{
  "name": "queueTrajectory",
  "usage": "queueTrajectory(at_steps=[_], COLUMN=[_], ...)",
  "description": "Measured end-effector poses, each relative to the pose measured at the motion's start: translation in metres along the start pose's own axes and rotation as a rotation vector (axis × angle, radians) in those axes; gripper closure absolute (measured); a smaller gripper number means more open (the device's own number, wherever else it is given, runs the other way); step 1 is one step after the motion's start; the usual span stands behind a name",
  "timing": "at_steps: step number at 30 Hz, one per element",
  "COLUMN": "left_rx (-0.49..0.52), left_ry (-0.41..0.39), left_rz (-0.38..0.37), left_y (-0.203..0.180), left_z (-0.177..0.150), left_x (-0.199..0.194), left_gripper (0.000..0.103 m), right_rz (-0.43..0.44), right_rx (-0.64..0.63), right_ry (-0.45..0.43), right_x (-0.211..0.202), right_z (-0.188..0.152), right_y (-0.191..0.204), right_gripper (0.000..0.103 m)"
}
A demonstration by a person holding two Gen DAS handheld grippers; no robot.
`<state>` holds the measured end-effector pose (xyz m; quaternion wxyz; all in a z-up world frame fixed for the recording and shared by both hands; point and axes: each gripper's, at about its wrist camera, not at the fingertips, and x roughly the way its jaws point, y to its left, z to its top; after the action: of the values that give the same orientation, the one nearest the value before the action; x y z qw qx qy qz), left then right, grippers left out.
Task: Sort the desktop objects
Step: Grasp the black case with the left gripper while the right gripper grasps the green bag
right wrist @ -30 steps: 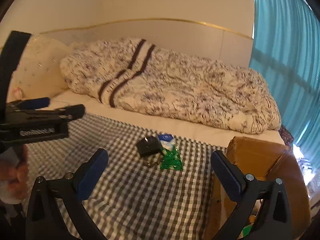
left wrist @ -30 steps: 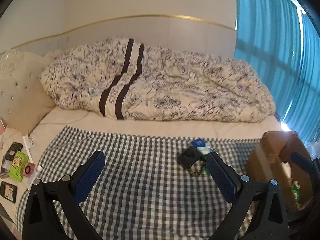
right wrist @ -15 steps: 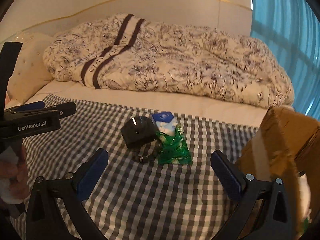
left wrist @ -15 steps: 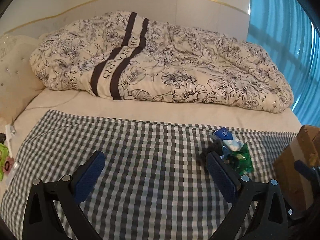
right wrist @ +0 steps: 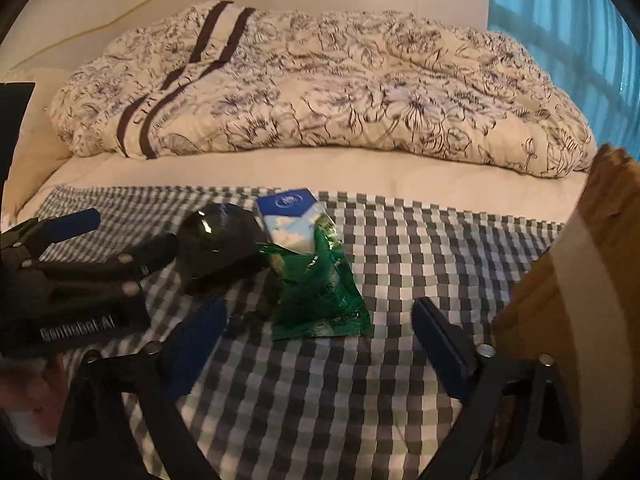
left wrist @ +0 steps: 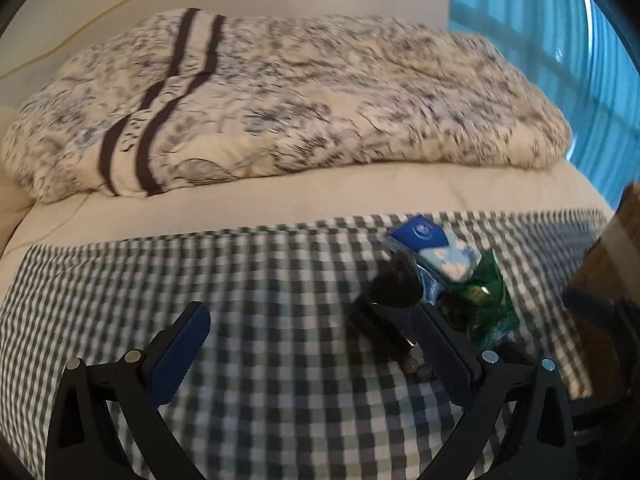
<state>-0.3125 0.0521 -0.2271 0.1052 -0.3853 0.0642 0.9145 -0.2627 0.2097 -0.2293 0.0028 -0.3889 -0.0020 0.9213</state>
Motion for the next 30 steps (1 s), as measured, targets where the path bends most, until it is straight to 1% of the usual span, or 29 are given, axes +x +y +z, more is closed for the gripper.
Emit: queueTrajectory(at_steps=[2, 4, 5, 7, 11, 12, 14, 16, 18, 20, 23, 25, 26, 27, 30], left_rx=[0.004, 0.005, 0.003, -0.002, 0.004, 0.005, 0.012, 0.019, 0.018, 0.010, 0.005, 0.002, -0.001, -0.003, 0.001], left_ry=[0.011, 0.024, 0.026, 0.047, 0.084, 0.088, 0.093, 0.094, 0.105, 0.096, 0.077, 0.058, 0.049, 0.045, 0.044], left_rz=[-0.007, -0.022, -0.043, -0.116, -0.180, -0.182, -0.187, -0.180, -0.183, -0.190, -0.189, -0.178, -0.173, -0.169, -0.159], left_y=[-0.004, -0.004, -0.004, -0.004, -0.011, -0.012, -0.016, -0.019, -0.020, -0.020, -0.017, -0.015, -0.013, -0.011, -0.008], left_z=[0.000, 0.001, 0.002, 0.001, 0.001, 0.000, 0.000, 0.000, -0.001, -0.001, 0.001, 0.003, 0.005, 0.006, 0.009], left_x=[0.010, 0.018, 0.021, 0.027, 0.039, 0.042, 0.047, 0.050, 0.051, 0.049, 0.043, 0.036, 0.032, 0.028, 0.021], left_gripper=[0.000, 0.000, 0.000, 0.000, 0.000, 0.000, 0.002, 0.016, 0.048, 0.049, 0.053, 0.059, 0.070, 0.077, 0.080], right_rz=[0.004, 0.007, 0.001, -0.006, 0.014, 0.021, 0.028, 0.031, 0.030, 0.035, 0.028, 0.025, 0.027, 0.031, 0.040], right_rx=[-0.005, -0.007, -0.009, -0.011, -0.014, -0.018, -0.033, -0.053, -0.058, -0.052, -0.046, -0.042, -0.038, -0.032, -0.023], right_ry=[0.014, 0.024, 0.023, 0.026, 0.052, 0.059, 0.060, 0.058, 0.053, 0.052, 0.044, 0.043, 0.043, 0.042, 0.037], right_x=[0.009, 0.016, 0.018, 0.024, 0.038, 0.040, 0.043, 0.043, 0.042, 0.042, 0.039, 0.037, 0.035, 0.033, 0.026], right_z=[0.000, 0.000, 0.000, 0.000, 0.000, -0.001, -0.002, -0.004, -0.005, -0.004, -0.004, -0.004, -0.004, -0.004, -0.006], right_y=[-0.001, -0.002, -0.004, -0.007, -0.010, -0.009, -0.005, 0.000, 0.001, 0.000, -0.001, -0.001, -0.002, -0.002, -0.003], right_gripper=[0.020, 0.023, 0.023, 0.023, 0.024, 0.026, 0.034, 0.040, 0.042, 0.046, 0.051, 0.052, 0.052, 0.052, 0.054])
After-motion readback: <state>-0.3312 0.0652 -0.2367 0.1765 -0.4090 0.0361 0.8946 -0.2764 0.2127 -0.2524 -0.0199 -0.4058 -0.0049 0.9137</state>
